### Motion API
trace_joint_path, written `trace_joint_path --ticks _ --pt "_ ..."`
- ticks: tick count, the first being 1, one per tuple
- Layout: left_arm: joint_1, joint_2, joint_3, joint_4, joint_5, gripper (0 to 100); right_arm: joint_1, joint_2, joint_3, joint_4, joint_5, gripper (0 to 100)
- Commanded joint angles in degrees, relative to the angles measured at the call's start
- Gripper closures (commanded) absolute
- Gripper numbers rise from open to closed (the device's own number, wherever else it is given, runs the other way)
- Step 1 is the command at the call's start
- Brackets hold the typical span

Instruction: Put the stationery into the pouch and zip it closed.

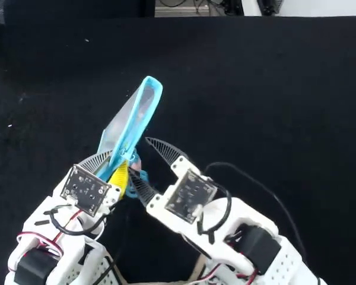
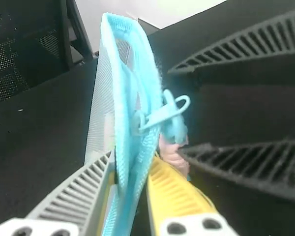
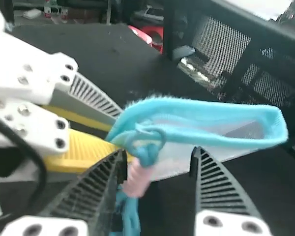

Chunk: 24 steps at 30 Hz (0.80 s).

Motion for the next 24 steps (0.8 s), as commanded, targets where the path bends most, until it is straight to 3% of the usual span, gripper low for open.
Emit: trace_joint_path --ticks 1,12,18,24 --pt "1.19 0.26 0.31 0.18 0.7 97 -2.64 -0.31 -2.33 1.05 -0.44 79.0" --pt "1.27 0.18 0.22 0.53 0.79 97 -1.41 -0.13 2.86 -8.35 -0.44 79.9" --pt "1.27 0.18 0.4 0.53 0.79 97 5.54 -0.48 2.77 -8.26 -0.44 98.8" --pt "1.27 0.18 0.48 0.53 0.79 97 8.0 -0.57 -0.92 -6.15 -0.09 98.8"
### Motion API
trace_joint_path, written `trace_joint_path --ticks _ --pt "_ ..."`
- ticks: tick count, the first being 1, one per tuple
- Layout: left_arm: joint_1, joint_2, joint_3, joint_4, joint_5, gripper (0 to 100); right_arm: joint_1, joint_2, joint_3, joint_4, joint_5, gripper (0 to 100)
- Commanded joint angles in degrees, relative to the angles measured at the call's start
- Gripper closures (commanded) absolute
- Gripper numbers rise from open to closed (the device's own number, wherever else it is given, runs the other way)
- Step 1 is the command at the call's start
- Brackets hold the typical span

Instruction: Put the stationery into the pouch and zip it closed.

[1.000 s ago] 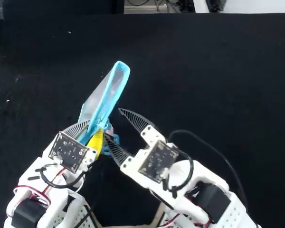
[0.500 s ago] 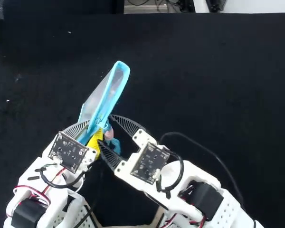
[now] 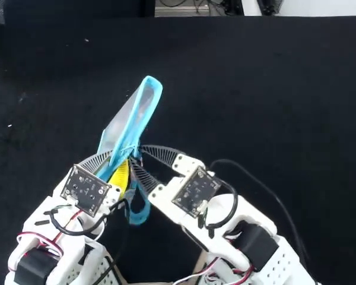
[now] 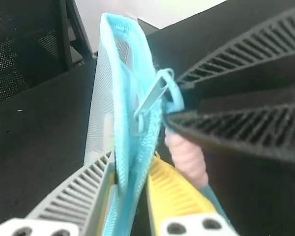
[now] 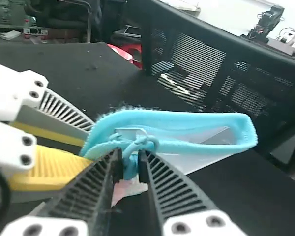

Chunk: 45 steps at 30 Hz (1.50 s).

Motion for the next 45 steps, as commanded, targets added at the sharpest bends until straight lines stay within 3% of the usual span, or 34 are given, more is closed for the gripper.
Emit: trace_joint_path --ticks 1,15,26,32,39,45 --pt "1.27 0.18 0.48 0.53 0.79 97 2.29 0.31 -4.62 1.23 0.0 98.8" --pt "1.27 0.18 0.48 0.62 0.79 97 11.6 0.66 -5.58 0.97 0.09 98.8" --pt "1.27 0.18 0.57 0.62 0.79 97 11.16 1.01 -2.15 -3.78 0.09 98.4" --pt "1.27 0.18 0.57 0.62 0.79 97 2.64 1.01 -2.24 -0.44 6.95 98.3" --pt "1.27 0.18 0.57 0.62 0.79 97 2.11 1.01 -1.98 0.44 8.0 98.2" --pt "1.27 0.18 0.57 0.62 0.79 97 2.02 0.48 -2.33 3.69 7.65 83.5"
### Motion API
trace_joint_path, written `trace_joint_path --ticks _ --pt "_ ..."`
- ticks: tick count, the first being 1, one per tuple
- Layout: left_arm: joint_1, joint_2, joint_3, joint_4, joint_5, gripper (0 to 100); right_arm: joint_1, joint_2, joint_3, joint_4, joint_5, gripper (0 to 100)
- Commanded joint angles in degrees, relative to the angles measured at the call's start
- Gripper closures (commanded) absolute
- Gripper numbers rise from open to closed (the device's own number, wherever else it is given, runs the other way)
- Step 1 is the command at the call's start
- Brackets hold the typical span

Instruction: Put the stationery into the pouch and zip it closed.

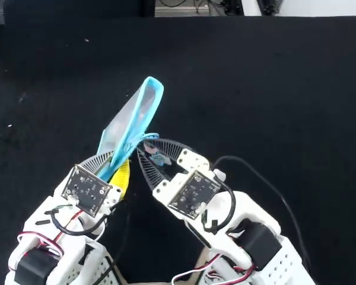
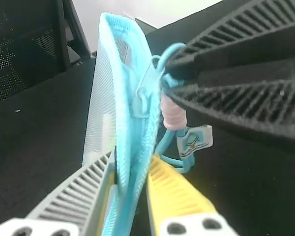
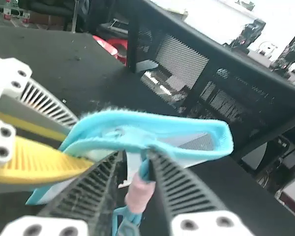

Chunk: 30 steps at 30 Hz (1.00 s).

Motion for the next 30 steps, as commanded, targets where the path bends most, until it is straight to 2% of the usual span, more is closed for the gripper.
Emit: trace_joint_path --ticks 1,6,11,16,26,30 --pt "0.75 0.18 0.48 0.53 0.79 97 -0.7 -0.31 -0.75 3.16 0.18 83.8" --pt "0.75 0.18 0.48 0.53 0.79 97 -0.44 0.22 -6.73 8.88 0.26 88.4" --pt "0.75 0.18 0.48 0.62 0.79 97 0.44 0.31 -3.12 4.22 0.62 88.6" --pt "0.75 0.18 0.04 2.55 0.79 97 4.31 0.13 -1.63 0.35 0.62 88.6" --pt "0.75 0.18 0.04 2.46 0.79 97 5.19 0.22 -3.82 3.08 0.62 88.5" --pt "0.75 0.18 0.04 2.46 0.79 97 3.25 0.31 -3.74 2.99 0.62 88.5"
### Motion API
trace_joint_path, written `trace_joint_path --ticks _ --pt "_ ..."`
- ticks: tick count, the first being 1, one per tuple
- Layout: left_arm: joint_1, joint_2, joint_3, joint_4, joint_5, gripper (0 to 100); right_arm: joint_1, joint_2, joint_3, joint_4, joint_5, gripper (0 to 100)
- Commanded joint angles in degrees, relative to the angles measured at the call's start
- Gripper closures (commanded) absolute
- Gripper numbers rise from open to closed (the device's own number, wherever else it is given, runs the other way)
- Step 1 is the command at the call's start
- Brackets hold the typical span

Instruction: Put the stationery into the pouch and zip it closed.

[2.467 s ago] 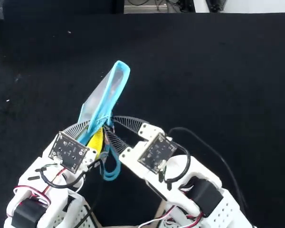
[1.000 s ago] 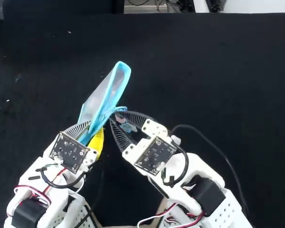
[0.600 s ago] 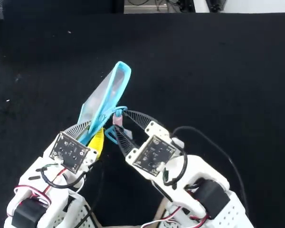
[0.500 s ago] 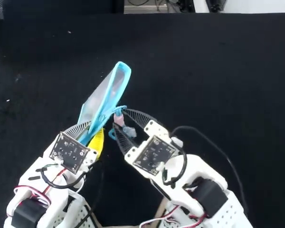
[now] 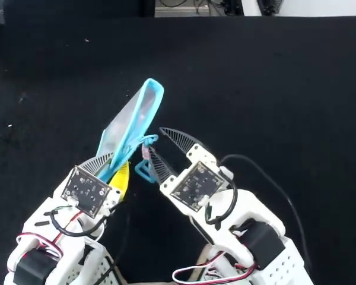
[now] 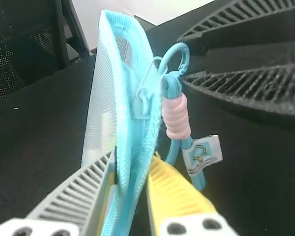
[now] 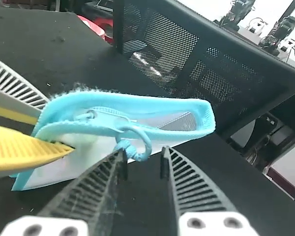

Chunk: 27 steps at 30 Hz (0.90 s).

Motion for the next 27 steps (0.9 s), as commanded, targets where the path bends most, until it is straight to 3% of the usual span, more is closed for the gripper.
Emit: trace_joint_path --ticks 1,15,20,27 --pt "0.75 0.18 0.48 0.88 0.79 97 -1.58 0.31 -2.68 -0.35 0.44 88.5" --pt "0.75 0.18 0.57 0.88 0.79 97 -2.29 12.0 -7.87 -3.16 0.44 88.9" --pt "0.75 0.18 0.84 0.88 0.79 97 -2.2 10.86 -8.04 -3.16 0.26 98.6" --pt "0.75 0.18 0.84 0.88 0.7 97 -2.11 3.91 -7.78 -0.18 0.35 98.8"
